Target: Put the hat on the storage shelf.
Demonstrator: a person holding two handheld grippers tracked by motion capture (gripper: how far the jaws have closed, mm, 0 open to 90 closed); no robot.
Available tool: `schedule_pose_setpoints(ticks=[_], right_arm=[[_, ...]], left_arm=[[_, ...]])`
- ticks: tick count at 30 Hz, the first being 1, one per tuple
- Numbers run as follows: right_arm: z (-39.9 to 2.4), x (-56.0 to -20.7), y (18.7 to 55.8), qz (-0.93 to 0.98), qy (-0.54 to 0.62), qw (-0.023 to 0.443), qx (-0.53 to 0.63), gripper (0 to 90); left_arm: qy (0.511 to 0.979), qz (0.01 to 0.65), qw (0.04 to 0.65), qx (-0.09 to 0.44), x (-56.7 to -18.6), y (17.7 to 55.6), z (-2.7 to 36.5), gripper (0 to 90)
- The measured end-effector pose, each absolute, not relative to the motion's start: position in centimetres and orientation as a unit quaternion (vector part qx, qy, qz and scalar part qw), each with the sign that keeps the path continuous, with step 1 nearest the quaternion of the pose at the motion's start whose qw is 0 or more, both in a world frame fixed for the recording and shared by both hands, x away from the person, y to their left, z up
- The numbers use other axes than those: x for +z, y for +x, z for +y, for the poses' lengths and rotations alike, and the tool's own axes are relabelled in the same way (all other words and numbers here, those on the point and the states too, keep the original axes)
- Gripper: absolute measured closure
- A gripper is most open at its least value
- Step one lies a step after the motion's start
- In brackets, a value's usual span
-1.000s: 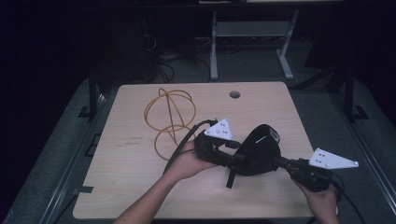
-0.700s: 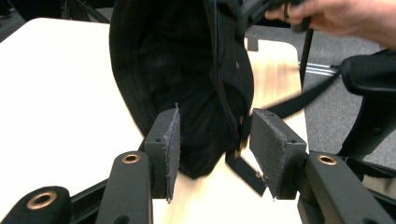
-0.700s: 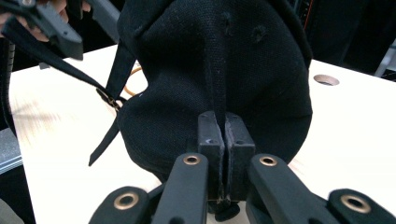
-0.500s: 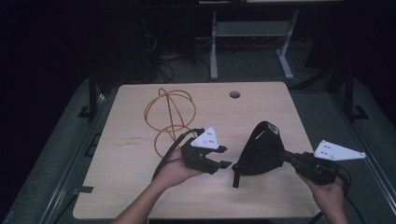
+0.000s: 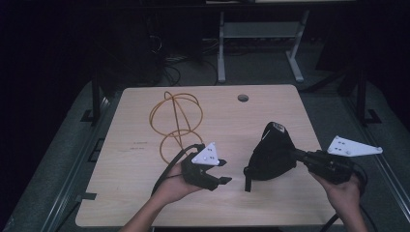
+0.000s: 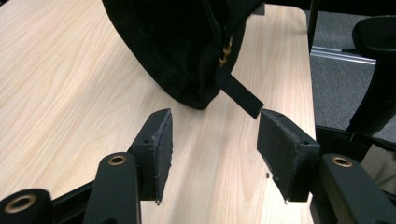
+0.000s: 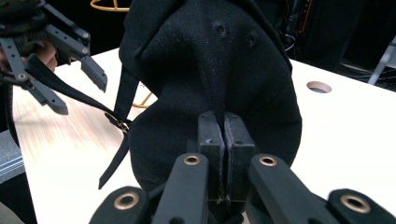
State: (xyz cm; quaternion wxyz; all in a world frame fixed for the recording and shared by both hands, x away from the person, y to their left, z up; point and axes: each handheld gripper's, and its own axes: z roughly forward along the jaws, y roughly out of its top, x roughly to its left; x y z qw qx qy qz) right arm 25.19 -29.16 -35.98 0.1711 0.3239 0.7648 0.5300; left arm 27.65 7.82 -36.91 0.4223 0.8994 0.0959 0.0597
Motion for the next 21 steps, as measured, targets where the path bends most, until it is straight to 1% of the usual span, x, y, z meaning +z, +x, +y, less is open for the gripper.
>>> schedule_pose_setpoints(ticks=[6,13,21], right_arm=[[-29.0,-35.3,25.7,0.767,0.321,0.170,0.529,87.8],[-28.9,-34.6,26.0,0.768,0.325,0.163,0.528,87.9],[-28.8,-33.8,26.5,0.769,0.328,0.160,0.525,88.0]], left_arm=[[0.901,0.098,0.418,0.057,-37.8,27.2,8.1,41.4],[0.902,0.102,0.416,0.052,-39.0,26.8,8.5,40.9],[0.906,0.104,0.408,0.050,-40.3,26.7,8.7,38.2]])
